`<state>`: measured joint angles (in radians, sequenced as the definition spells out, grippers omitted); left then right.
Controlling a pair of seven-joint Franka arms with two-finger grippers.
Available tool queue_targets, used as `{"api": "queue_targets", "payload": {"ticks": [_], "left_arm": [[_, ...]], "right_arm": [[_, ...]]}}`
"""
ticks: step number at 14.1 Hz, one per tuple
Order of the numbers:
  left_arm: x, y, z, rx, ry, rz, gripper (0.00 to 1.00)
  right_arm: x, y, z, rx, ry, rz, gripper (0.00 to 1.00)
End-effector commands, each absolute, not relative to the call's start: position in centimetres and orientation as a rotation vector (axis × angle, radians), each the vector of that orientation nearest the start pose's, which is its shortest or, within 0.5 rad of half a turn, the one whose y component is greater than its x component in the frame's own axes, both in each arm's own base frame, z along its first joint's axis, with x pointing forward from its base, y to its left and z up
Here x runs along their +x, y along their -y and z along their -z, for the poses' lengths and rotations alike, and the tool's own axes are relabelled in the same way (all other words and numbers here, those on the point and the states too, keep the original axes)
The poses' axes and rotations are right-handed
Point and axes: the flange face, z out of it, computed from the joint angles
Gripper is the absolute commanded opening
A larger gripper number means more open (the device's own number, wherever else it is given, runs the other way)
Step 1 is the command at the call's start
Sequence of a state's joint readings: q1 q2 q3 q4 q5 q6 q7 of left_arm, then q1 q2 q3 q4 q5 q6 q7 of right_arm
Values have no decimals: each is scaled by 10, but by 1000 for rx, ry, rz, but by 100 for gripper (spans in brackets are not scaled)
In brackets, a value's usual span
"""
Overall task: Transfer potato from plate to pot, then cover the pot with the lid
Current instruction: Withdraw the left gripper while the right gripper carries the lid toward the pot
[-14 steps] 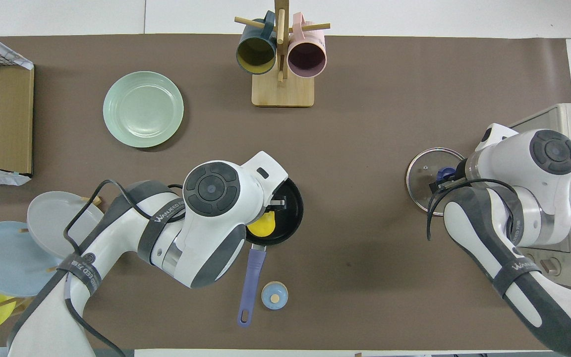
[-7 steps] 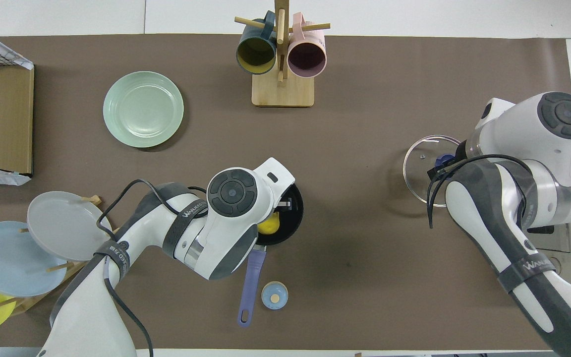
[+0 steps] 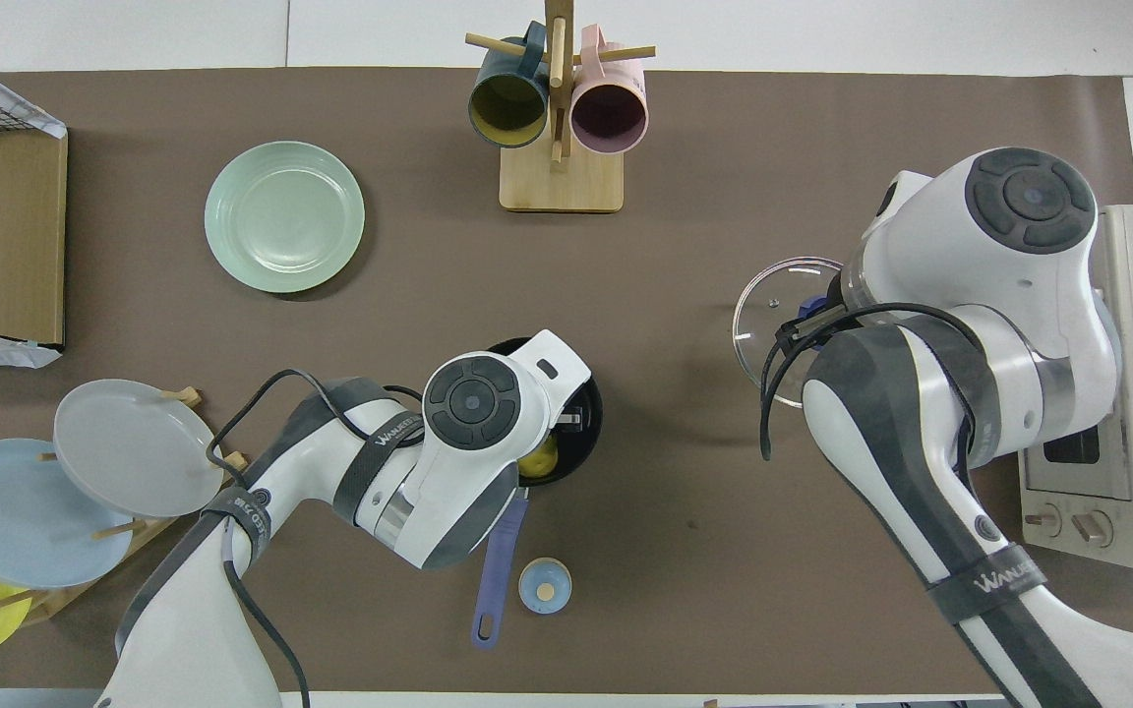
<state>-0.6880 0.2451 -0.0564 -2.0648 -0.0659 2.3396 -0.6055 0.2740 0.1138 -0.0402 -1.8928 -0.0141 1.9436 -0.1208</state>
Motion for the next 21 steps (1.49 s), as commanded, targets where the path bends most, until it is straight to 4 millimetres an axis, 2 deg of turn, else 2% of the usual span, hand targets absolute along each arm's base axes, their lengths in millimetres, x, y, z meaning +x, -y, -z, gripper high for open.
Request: {"api": "queue_targets", "payload": {"ticks": [1,2,3,4,6,8,10,11,14,16,18,19,21], "left_arm": [[425,395,-315,-3194,-147,7,99],[430,392,-327,-3193,-142,6,100],[443,389,-361,-3187,-137,-7,100],[457,380,-384,-3174,-103,-38,100],[485,354,-450,-3175,-56,-49,100],[511,309,-517,-3197,13,-2,100],[526,249,-563,-3207,36,45,100],[529,219,-576,-3206,20,55,100],[539,129,-595,-3192,-75,33,100],[544,85,-597,-3185,-96,19,100],[546,62,-598,-3184,-80,22,100],[547,55,-598,-3184,-67,22,100],[547,47,-599,-3184,-43,23,100]], "right_arm": [[570,-136,-441,-3103,548,-110,0],[569,-136,-441,-3110,510,-112,0],[569,-136,-441,-3112,498,-115,0],[569,-136,-441,-3112,500,-115,0],[569,-137,-441,-3112,500,-112,0],[567,-148,-444,-3110,505,-108,0],[563,-172,-452,-3115,464,-98,0],[561,-186,-459,-3120,441,-85,0],[548,-242,-465,-3134,357,-67,0],[531,-283,-467,-3135,296,-37,0],[515,-325,-473,-3132,174,1,0],[510,-337,-473,-3126,139,16,0],[490,-370,-477,-3095,152,51,0]]}}
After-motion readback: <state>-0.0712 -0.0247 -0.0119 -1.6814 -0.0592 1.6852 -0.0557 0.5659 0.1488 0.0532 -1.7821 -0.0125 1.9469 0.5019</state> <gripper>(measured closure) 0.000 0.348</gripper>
